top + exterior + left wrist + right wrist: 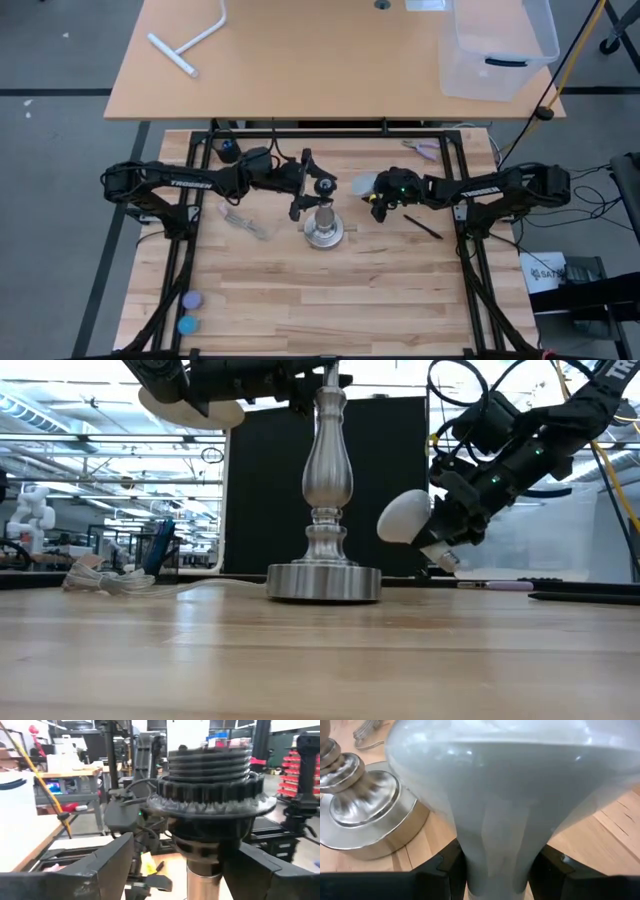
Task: Screw lightbulb
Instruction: Remove the lightbulb from the lamp
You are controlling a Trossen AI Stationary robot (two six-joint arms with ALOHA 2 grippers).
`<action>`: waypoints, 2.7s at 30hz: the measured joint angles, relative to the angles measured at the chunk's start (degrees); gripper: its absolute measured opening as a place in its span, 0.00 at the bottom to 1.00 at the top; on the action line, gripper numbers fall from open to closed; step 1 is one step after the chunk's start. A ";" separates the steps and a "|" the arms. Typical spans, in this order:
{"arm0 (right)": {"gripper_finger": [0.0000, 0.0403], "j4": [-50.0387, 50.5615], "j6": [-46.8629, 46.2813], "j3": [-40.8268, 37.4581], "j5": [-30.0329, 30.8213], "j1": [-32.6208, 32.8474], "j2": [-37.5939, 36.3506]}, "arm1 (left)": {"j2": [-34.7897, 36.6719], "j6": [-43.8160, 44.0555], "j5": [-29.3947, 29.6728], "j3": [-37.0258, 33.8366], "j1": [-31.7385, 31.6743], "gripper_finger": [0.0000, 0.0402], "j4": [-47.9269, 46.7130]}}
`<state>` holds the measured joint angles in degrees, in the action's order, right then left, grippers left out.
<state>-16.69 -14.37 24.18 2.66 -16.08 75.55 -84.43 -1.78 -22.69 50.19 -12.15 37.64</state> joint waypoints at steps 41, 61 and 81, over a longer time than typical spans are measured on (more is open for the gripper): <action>0.38 4.35 -7.46 0.04 -4.52 3.87 0.04 | 9.58 3.44 16.80 -0.44 4.67 0.71 -53.07; 0.38 -0.26 -10.70 0.06 -2.38 8.74 7.55 | 22.20 18.43 31.61 -40.08 5.00 0.05 0.90; 0.37 -12.52 -11.58 0.13 -2.52 9.42 17.09 | 36.30 6.49 33.51 -49.77 6.72 0.01 9.75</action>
<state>-29.21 -25.96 24.32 0.14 -6.66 92.64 -48.13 4.72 10.82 0.43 -5.43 47.39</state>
